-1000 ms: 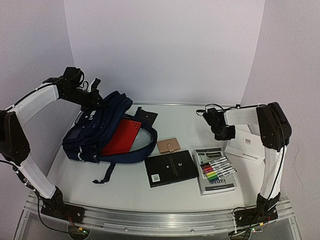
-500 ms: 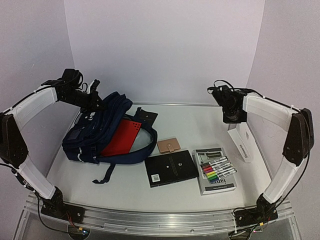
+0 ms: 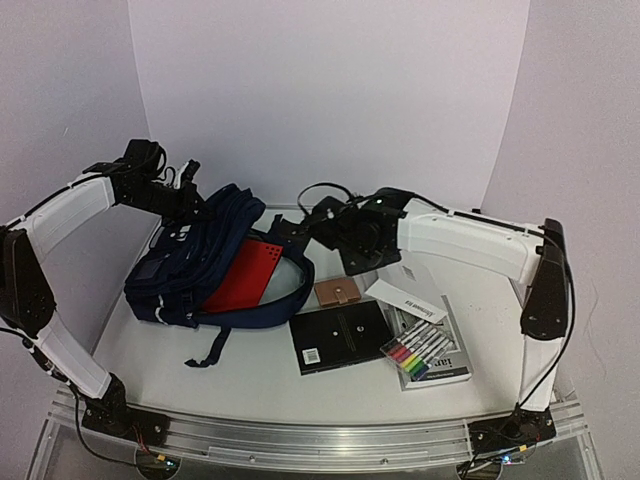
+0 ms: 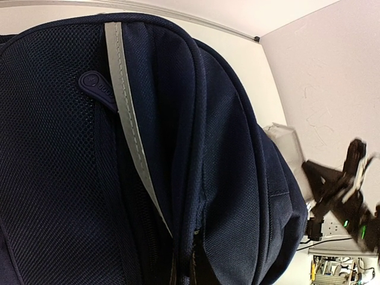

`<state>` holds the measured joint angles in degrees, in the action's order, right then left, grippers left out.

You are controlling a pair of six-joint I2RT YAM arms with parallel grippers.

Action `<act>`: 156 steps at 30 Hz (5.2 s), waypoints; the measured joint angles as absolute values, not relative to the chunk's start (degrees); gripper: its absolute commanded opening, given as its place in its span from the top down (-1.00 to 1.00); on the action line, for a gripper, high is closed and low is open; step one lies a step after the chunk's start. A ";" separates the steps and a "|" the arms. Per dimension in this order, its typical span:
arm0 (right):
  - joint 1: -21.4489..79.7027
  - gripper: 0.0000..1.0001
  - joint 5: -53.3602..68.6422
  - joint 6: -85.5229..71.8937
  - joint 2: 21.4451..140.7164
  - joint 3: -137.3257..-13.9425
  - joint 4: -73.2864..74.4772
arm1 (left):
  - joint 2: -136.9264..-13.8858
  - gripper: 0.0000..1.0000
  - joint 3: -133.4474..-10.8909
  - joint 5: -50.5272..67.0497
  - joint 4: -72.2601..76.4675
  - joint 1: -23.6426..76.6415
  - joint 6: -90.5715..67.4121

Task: Pack the student bag
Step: Move the book to the center of the board, then pick up the book from the center of the board, then place the book in the student bag.

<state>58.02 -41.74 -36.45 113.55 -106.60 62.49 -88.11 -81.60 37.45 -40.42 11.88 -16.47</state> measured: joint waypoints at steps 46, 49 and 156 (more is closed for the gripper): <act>28.31 -0.94 6.38 -55.02 74.69 -40.83 8.79 | -87.64 1.00 -77.41 39.06 -35.94 11.03 -19.11; 27.61 -0.88 8.73 -55.91 74.95 -38.73 5.30 | -87.64 0.99 -77.41 39.08 -35.95 11.03 -19.11; 57.71 -0.57 -15.60 -49.86 122.23 -87.74 -13.38 | -89.43 1.00 -88.66 55.37 -43.42 7.38 -26.02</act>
<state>57.71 -15.60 -49.86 122.23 -87.74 -13.38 -89.43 -88.66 55.37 -43.42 7.38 -26.02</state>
